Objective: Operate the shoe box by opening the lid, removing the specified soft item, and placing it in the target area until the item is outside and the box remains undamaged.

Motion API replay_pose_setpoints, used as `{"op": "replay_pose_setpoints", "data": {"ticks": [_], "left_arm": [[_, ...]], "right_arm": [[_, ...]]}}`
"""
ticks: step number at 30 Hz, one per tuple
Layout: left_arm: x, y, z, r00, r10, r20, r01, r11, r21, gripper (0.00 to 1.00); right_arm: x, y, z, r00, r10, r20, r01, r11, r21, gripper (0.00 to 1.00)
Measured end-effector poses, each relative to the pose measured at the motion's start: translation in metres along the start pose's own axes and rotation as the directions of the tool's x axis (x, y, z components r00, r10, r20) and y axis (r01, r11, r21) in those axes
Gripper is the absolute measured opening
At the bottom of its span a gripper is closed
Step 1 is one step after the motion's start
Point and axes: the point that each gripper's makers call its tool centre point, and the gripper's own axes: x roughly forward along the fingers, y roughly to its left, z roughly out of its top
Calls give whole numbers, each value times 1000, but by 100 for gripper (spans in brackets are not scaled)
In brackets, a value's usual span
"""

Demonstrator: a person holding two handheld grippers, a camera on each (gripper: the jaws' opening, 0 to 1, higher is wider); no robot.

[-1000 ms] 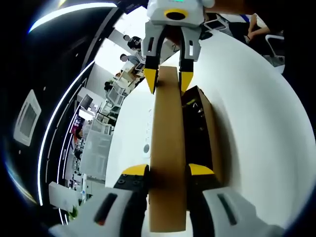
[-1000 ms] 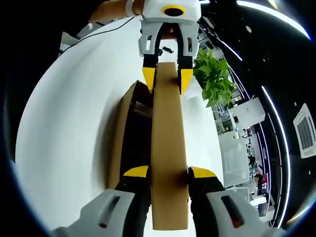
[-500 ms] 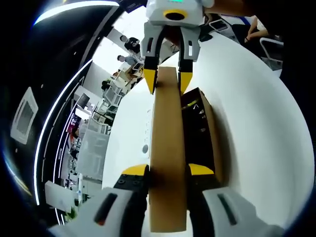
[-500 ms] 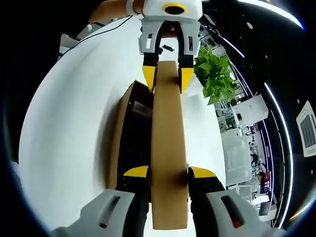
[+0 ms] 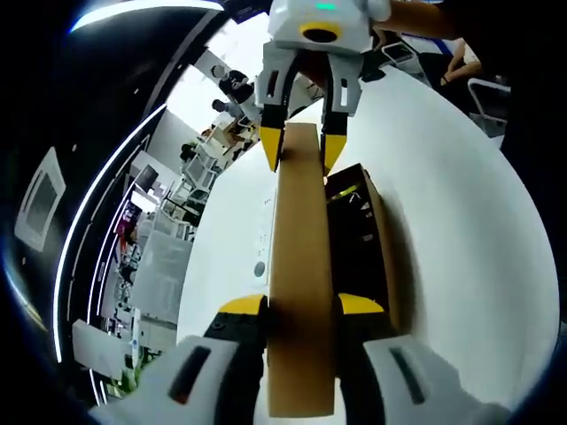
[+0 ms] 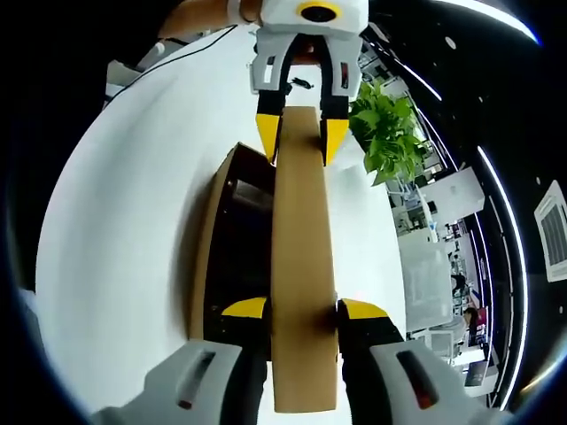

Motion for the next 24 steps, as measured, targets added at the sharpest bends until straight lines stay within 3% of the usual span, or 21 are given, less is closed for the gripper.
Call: {"op": "replay_pose_setpoints", "data": {"ticks": [14, 24], "left_arm": [[-1, 0, 0, 1000, 18, -1, -18, 1000, 23, 30], [-4, 1, 1, 998, 34, 48, -35, 999, 26, 32]], "right_arm": [[0, 1, 1, 1000, -6, -5, 6, 1000, 7, 29], [0, 1, 1, 1000, -5, -5, 5, 1000, 16, 29]]}}
